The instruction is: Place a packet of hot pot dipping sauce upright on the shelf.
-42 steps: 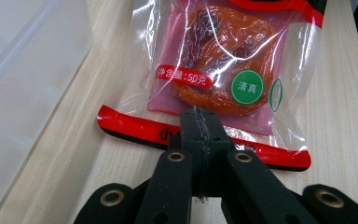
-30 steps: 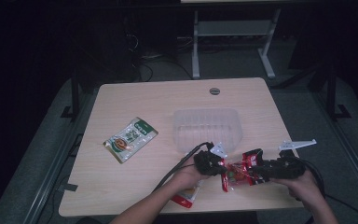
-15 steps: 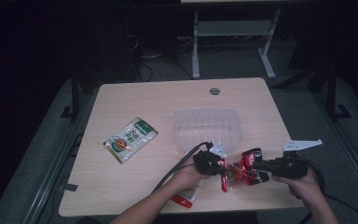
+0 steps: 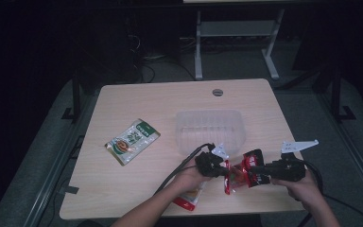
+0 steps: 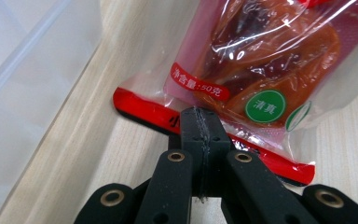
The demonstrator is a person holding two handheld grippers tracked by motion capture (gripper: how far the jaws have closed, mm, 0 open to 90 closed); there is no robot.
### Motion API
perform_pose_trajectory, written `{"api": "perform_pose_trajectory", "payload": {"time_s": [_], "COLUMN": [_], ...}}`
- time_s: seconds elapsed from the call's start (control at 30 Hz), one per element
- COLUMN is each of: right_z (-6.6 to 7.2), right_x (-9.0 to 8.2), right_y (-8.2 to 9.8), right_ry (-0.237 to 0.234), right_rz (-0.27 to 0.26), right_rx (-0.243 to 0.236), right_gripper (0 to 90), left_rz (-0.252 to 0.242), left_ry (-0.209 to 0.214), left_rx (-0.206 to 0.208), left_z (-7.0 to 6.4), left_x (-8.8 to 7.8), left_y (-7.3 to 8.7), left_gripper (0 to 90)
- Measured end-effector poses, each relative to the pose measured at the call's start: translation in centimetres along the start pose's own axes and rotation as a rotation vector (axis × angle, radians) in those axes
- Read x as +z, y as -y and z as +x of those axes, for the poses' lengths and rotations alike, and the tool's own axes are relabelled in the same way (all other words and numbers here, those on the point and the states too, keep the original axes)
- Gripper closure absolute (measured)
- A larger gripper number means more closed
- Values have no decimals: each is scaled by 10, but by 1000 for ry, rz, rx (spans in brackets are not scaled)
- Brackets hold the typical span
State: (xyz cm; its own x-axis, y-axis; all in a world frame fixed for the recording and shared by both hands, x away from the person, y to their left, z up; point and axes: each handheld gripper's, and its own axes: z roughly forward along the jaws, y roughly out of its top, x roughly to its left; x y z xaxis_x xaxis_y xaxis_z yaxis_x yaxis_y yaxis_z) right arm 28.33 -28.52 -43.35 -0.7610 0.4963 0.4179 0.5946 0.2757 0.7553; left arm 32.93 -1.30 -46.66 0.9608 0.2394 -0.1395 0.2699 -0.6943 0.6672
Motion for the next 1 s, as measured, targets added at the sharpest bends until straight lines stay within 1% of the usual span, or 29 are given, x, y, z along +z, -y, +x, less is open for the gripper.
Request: {"api": "perform_pose_trajectory", "payload": {"time_s": [0.07,0.1,0.13,0.23,0.37,0.43,0.53,0.63,0.77,0.9,1.0], "right_z": [1,1,2,3,9,12,15,17,21,23,24], "right_x": [-2,-4,-6,-10,-11,-11,-12,-14,-16,-16,-16], "right_y": [-1,-2,-2,-3,-6,-8,-10,-14,-19,-26,-31], "right_ry": [-7,-16,-15,-26,-33,-36,-42,-46,-48,-41,-35], "right_rz": [-29,-43,-56,-85,-99,-104,-112,-134,-153,-157,-160], "right_rx": [0,3,3,-1,-20,-31,-41,-54,-68,-89,-101], "right_gripper": [899,899,899,899,899,899,899,899,900,899,899], "left_rz": [6,-5,-16,-35,-40,-50,-59,-61,-63,-53,-58], "left_ry": [9,16,27,33,34,35,19,7,-6,-26,-43], "left_rx": [-7,-12,-20,-20,-18,-18,-13,-18,-27,-38,-54], "left_z": [1,2,3,4,2,0,-2,-2,-3,-3,-2], "left_x": [-1,-3,-5,-14,-28,-38,-52,-64,-81,-97,-110], "left_y": [0,1,1,-1,-1,2,10,18,29,41,53], "left_gripper": [899,899,899,899,898,897,843,798,725,617,559]}}
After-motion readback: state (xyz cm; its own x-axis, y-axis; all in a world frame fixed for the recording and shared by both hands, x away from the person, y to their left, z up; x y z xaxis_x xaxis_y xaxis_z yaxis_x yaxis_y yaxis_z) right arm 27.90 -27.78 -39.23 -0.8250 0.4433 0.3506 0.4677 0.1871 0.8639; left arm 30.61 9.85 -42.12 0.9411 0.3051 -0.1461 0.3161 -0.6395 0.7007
